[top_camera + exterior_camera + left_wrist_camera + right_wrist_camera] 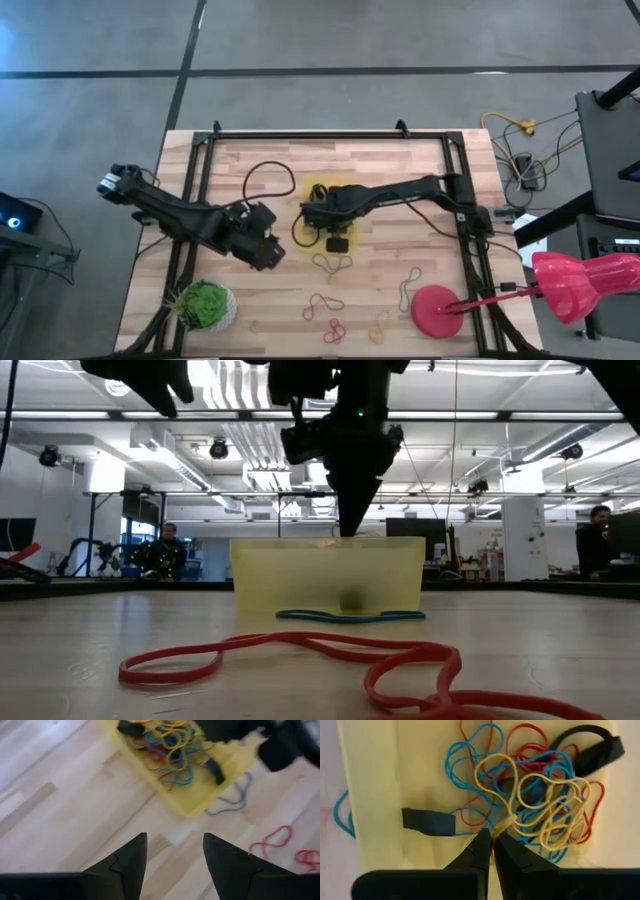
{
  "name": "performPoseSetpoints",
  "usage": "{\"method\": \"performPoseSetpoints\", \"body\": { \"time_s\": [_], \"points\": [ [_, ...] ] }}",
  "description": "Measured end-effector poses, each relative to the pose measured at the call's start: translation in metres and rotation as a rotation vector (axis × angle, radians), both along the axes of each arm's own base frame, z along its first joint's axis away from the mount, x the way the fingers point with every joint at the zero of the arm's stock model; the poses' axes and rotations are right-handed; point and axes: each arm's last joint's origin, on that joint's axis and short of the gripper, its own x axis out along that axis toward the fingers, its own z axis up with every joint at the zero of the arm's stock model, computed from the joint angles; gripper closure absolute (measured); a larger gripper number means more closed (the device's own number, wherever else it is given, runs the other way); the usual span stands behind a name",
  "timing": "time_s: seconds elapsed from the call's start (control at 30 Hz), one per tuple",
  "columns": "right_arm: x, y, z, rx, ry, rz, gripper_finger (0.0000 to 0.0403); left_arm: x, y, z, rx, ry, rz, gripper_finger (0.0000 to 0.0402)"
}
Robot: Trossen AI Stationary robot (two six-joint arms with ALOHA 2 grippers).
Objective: Pick and place rubber bands into bin
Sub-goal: Put the yellow rubber band into the yellow bin, then put the blue rubber band into the yellow bin
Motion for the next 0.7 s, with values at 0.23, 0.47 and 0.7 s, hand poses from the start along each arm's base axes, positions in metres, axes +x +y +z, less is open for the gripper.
{"method": "performPoseSetpoints", "body": {
  "time_s": [0.23, 0.47, 0.7],
  "points": [
    [0.007, 0.002, 0.013, 0.022, -0.006, -0.02, 0.0339, -0.01, 0.004, 0.003, 0.054, 0.068, -0.075, 0.0224],
    [0.008, 0.002, 0.042, 0.03, -0.05, -0.115, 0.0236, -0.012, 0.009, 0.007, 0.13, 0.1, -0.207, 0.0223],
    [0.002, 0.016, 0.051, 0.101, -0.009, -0.131, 0.0181, -0.019, 0.013, 0.01, 0.193, 0.125, -0.33, 0.0223]
  ]
}}
